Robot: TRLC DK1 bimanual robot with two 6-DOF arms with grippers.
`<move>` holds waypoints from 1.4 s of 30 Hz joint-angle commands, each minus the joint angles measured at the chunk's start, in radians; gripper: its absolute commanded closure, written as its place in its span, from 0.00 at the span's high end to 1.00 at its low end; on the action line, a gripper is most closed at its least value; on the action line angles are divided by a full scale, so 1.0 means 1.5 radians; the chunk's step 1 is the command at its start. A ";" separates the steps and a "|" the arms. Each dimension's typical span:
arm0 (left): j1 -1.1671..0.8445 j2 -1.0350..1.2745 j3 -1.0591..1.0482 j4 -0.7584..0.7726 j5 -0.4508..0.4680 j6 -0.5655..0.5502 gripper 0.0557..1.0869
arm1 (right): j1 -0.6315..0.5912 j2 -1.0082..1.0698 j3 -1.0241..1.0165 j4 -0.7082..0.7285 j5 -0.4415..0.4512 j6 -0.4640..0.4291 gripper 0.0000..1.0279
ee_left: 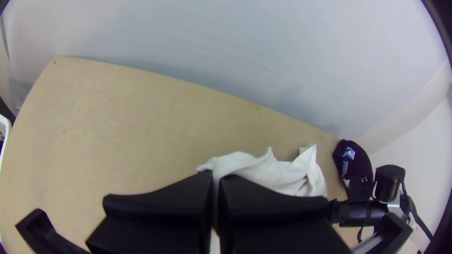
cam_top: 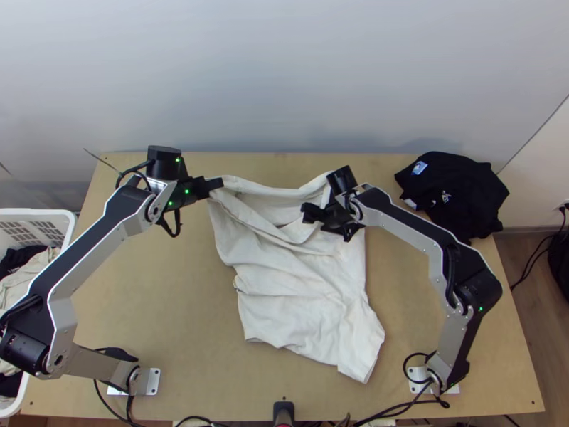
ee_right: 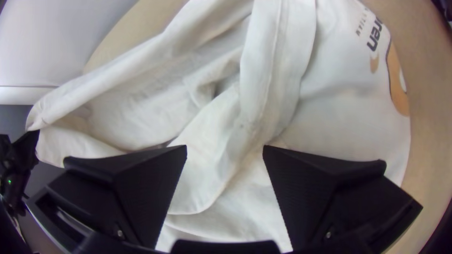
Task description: Fold the t-shirt
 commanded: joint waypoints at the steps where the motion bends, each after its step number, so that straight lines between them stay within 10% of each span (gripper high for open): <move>1: 0.007 -0.011 -0.015 -0.001 0.000 0.002 0.06 | -0.025 0.022 0.022 0.016 0.028 -0.009 0.36; 3: 0.006 -0.014 -0.021 -0.001 0.000 0.002 0.06 | -0.033 0.022 0.027 0.020 0.042 -0.016 0.02; 21: 0.028 -0.105 -0.007 -0.008 -0.001 0.003 0.06 | -0.158 -0.200 0.089 -0.086 0.114 -0.073 0.03; 42: -0.008 -0.200 -0.020 -0.035 0.045 -0.067 0.15 | -0.036 -0.241 0.445 -0.333 0.257 -0.165 0.02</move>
